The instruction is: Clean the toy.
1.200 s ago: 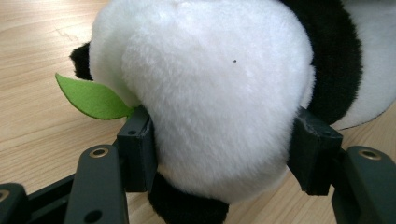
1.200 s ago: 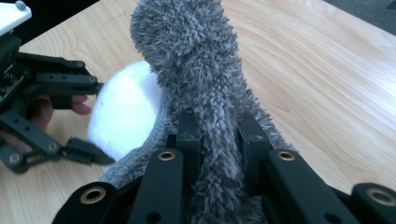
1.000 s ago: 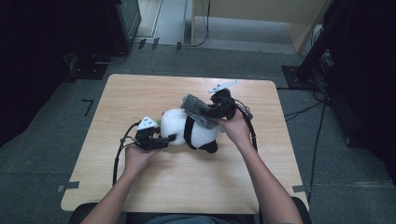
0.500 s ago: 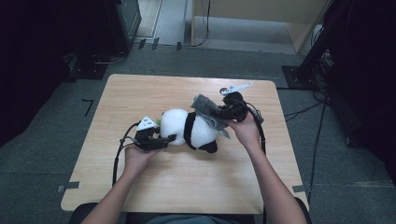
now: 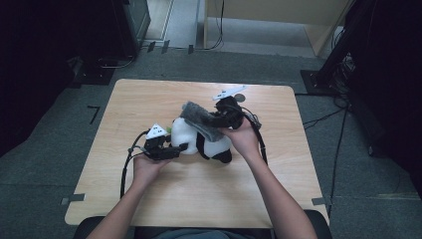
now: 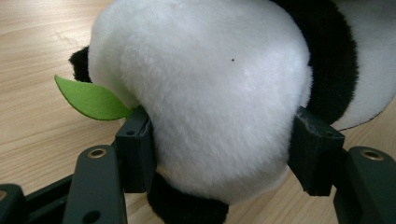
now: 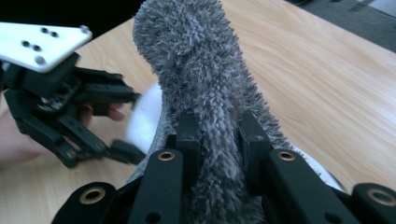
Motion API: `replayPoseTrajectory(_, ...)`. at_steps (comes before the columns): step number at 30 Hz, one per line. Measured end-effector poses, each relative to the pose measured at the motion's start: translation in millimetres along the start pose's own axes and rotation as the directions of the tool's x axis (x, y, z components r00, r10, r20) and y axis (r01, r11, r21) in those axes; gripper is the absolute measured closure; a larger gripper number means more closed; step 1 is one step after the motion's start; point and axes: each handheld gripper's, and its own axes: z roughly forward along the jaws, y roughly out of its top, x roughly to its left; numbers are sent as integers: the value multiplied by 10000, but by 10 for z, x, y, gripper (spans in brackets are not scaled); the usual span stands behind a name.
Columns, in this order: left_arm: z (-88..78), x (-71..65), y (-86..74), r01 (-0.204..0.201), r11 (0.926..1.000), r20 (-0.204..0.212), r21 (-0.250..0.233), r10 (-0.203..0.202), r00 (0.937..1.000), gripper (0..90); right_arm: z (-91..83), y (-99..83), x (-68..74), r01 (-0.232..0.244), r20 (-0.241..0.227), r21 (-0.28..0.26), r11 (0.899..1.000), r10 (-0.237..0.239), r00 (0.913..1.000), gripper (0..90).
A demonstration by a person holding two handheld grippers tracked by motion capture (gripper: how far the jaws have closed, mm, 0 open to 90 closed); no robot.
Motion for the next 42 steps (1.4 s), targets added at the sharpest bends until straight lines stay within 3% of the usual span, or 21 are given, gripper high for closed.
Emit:
replayPoseTrajectory(8, -4, -12, 15, 175, 9998, 4, 56, -175, 9998, 339, 379, 117, 240, 178, -441, 361, 9992, -162, 9989, 749)
replayPoseTrajectory(12, -2, -17, 18, 308, 9995, -16, 63, -308, 9995, 339, 515, 91, 283, 332, -255, 713, 9969, -315, 9992, 748)
replayPoseTrajectory(16, 4, -21, 14, 259, 9996, -41, 93, -259, 9997, 337, 542, 24, 253, 279, -211, 665, 9974, -265, 9994, 742)
replayPoseTrajectory(27, 10, -28, 10, 89, 9998, -54, 163, -88, 9999, 340, 313, -143, 102, 207, 128, 660, 9976, -216, 9997, 740)
replayPoseTrajectory(36, 9, -17, 7, 184, 9996, 14, 201, -185, 9998, 338, -37, -301, -3, 251, 733, 375, 9990, -278, 9969, 745)
replayPoseTrajectory(42, 8, -5, 2, 215, 9996, 67, 186, -216, 9997, 338, -295, -445, -128, -17, 1115, 249, 9997, -11, 9938, 744)
